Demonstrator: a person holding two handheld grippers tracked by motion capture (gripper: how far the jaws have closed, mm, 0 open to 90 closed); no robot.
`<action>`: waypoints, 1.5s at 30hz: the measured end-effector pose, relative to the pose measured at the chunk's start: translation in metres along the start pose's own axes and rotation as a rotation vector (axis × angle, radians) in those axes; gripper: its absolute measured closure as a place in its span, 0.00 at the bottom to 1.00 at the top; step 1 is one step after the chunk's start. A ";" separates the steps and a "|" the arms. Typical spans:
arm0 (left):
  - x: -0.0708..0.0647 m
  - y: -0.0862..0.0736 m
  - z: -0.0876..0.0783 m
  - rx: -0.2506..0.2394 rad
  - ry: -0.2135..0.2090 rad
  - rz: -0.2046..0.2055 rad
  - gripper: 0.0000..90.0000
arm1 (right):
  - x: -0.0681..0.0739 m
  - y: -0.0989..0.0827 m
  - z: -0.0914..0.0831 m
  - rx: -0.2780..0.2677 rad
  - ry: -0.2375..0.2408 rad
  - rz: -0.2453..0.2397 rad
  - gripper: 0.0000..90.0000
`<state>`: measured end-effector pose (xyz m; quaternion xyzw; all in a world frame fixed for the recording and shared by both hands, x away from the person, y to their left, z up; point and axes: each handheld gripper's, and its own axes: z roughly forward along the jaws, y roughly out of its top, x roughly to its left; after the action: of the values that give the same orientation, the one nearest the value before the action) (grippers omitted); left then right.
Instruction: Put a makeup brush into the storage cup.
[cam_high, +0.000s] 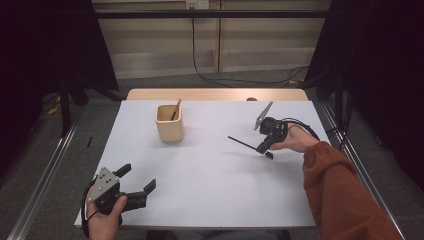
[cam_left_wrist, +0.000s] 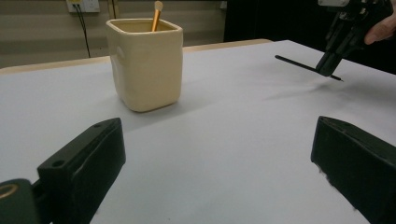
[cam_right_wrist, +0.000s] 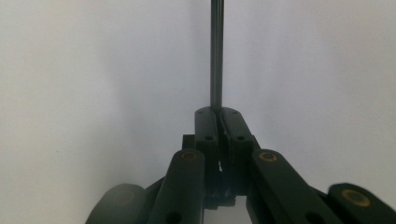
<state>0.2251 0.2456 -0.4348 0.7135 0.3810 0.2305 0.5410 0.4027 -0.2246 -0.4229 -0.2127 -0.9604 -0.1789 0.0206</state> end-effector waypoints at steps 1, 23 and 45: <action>0.000 0.000 0.000 -0.001 0.000 0.001 0.03 | 0.000 -0.001 -0.001 -0.016 0.001 -0.001 0.95; 0.000 0.001 -0.002 -0.013 0.004 0.001 0.03 | 0.009 -0.021 -0.026 -0.332 -0.039 0.060 0.95; 0.000 0.001 -0.002 -0.014 0.007 0.001 0.03 | 0.019 -0.037 -0.032 -0.541 -0.063 0.091 0.95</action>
<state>0.2236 0.2466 -0.4333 0.7090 0.3811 0.2359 0.5444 0.3689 -0.2594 -0.4033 -0.2591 -0.8673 -0.4210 -0.0588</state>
